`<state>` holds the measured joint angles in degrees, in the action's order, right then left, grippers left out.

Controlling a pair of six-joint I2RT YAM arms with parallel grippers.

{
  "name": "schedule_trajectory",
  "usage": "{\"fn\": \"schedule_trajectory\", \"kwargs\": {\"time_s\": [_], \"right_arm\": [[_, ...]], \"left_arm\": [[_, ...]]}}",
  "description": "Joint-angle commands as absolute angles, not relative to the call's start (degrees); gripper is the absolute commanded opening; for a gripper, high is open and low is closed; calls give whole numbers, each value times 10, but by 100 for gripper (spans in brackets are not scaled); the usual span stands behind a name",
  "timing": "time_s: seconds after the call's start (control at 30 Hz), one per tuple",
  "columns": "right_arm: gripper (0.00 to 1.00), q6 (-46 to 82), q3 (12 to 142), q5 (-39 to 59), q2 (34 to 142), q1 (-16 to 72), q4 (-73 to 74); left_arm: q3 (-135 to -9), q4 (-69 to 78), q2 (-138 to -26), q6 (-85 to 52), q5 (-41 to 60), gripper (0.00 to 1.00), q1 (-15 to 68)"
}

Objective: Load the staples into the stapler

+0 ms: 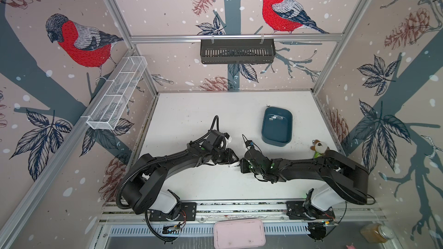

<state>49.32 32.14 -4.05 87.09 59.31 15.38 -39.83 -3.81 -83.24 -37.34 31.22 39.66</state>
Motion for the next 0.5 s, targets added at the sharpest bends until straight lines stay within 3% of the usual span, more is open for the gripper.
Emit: {"fn": "schedule_trajectory", "kwargs": {"time_s": [0.0, 0.13, 0.27, 0.47], "right_arm": [[18, 489, 307, -12, 846, 582, 175], [22, 485, 279, 16, 808, 549, 173], [22, 469, 253, 33, 756, 523, 166], [23, 443, 243, 55, 688, 512, 145]], "left_arm": [[-403, -46, -824, -325, 282, 39, 398], [-391, -42, -795, -265, 261, 55, 399], [-366, -21, -776, -223, 225, 84, 414], [-359, 8, -789, -165, 169, 96, 468]]}}
